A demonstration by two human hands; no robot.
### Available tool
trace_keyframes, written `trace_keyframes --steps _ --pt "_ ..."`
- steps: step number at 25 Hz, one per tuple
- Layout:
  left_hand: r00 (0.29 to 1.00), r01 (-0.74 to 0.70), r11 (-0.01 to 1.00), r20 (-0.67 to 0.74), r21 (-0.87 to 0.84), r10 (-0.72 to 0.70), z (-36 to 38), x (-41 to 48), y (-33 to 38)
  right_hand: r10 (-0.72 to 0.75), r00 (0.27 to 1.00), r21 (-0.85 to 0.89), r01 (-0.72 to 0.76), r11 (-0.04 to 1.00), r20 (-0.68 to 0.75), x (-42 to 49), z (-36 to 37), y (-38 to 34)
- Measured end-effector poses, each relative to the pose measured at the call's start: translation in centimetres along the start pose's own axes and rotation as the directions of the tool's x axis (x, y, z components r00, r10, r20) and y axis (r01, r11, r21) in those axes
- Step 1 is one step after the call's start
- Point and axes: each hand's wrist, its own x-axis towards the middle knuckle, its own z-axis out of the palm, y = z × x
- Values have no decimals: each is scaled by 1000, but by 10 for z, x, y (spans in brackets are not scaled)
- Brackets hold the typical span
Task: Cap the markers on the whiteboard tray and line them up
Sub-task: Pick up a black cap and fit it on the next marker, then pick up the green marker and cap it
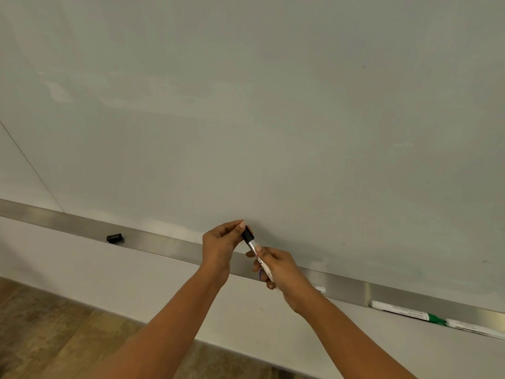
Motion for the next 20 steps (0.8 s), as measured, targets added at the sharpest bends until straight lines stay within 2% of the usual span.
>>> trace_keyframes --steps 2,4,5,7,8,10,11,16,20 --pt "1000 15 994 -29 107 -12 -5 1 -5 -156 985 -357 120 926 -75 8 -9 8" --pt "1000 8 960 -27 280 -1 -17 1 -12 -338 935 -645 195 739 -105 15 -21 19" --pt "999 -25 890 -13 455 34 -24 2 -17 -396 912 -715 204 669 -110 18 -27 25" --pt "990 -133 601 77 788 118 -41 3 -30 -457 884 -792 208 574 -99 21 -37 35" --pt "983 -176 458 128 871 134 -49 3 -38 -474 877 -827 205 524 -82 23 -41 41" --pt "973 -221 254 193 942 129 -63 2 -53 -496 866 -878 191 438 -59 26 -45 52" --pt "970 -230 197 208 953 126 -68 2 -58 -504 862 -889 185 419 -58 28 -46 57" --pt "952 -292 65 283 954 119 -80 4 -68 -519 851 -879 183 441 -83 32 -47 72" --pt "939 -327 -34 329 944 102 -80 10 -68 -496 867 -861 215 461 -48 34 -46 81"
